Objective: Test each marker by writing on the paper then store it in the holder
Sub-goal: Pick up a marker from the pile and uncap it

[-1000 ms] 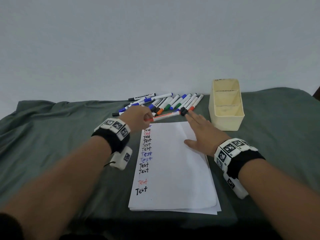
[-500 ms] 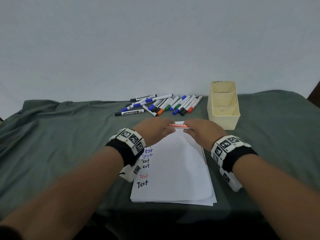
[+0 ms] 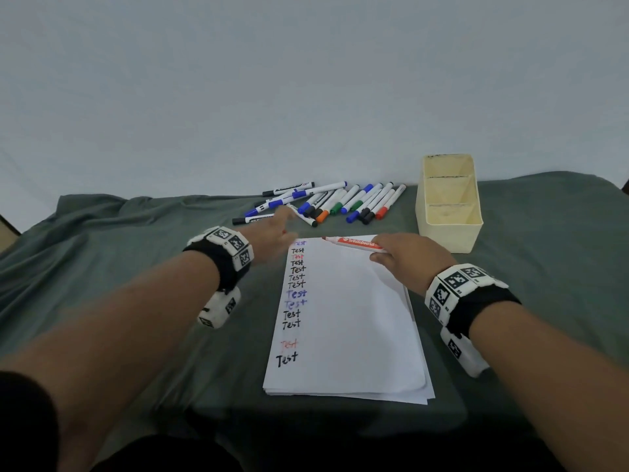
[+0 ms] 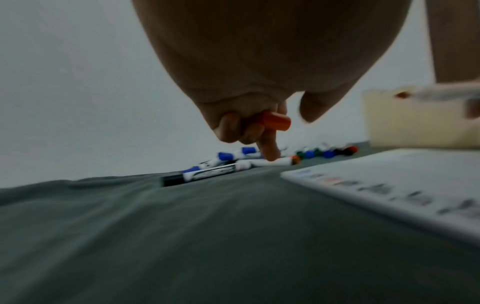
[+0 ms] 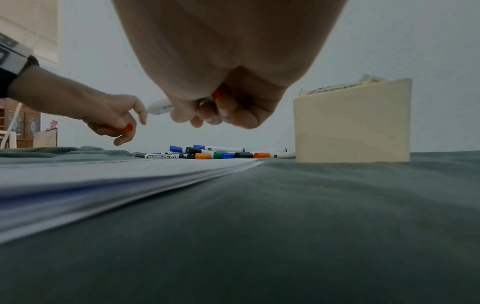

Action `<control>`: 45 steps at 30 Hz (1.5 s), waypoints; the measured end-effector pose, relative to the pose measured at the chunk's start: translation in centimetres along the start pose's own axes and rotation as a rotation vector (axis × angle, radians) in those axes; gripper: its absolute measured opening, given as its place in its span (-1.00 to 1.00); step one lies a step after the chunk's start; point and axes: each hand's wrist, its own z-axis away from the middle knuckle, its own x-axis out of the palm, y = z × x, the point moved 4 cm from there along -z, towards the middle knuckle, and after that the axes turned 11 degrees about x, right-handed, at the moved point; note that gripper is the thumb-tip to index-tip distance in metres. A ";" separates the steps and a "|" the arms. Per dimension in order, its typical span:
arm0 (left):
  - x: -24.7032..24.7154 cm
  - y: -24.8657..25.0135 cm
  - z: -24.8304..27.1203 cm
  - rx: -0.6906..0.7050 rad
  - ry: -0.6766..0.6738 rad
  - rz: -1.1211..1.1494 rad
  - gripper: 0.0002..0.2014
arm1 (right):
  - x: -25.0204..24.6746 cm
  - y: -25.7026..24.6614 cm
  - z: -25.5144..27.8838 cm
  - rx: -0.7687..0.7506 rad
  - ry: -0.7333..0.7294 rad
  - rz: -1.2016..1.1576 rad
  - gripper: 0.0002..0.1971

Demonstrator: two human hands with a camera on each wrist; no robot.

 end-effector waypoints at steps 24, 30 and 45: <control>-0.4 -9.2 3.8 -0.241 -0.211 -0.317 -0.89 | 1.0 0.4 -0.7 0.014 0.022 0.015 -0.71; 0.3 -9.2 4.6 -0.237 -0.086 -0.204 -0.85 | 1.0 0.5 -0.6 0.024 0.018 0.016 -0.64; 0.4 -9.2 4.5 -0.199 -0.151 -0.161 -0.63 | -2.2 -0.8 -1.7 0.117 0.291 -0.967 -0.85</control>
